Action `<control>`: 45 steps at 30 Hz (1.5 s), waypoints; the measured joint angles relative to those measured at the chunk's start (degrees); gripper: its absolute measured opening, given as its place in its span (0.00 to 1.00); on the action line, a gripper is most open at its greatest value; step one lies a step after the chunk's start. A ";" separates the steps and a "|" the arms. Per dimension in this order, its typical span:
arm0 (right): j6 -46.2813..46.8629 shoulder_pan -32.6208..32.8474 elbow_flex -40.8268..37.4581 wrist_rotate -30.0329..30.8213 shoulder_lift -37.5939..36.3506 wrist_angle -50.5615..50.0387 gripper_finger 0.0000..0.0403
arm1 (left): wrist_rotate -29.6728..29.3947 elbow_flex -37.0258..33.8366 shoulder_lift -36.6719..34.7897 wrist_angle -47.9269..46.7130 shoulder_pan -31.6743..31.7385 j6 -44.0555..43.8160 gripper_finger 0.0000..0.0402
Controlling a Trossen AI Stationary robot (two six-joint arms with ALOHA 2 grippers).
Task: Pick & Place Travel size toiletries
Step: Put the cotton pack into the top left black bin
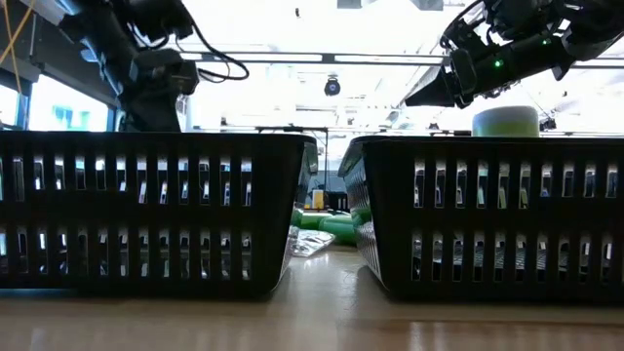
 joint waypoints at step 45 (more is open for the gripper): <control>-2.92 -0.01 0.01 -0.03 0.00 -2.16 0.01 | 1.70 2.15 0.57 -7.26 0.13 -3.50 0.64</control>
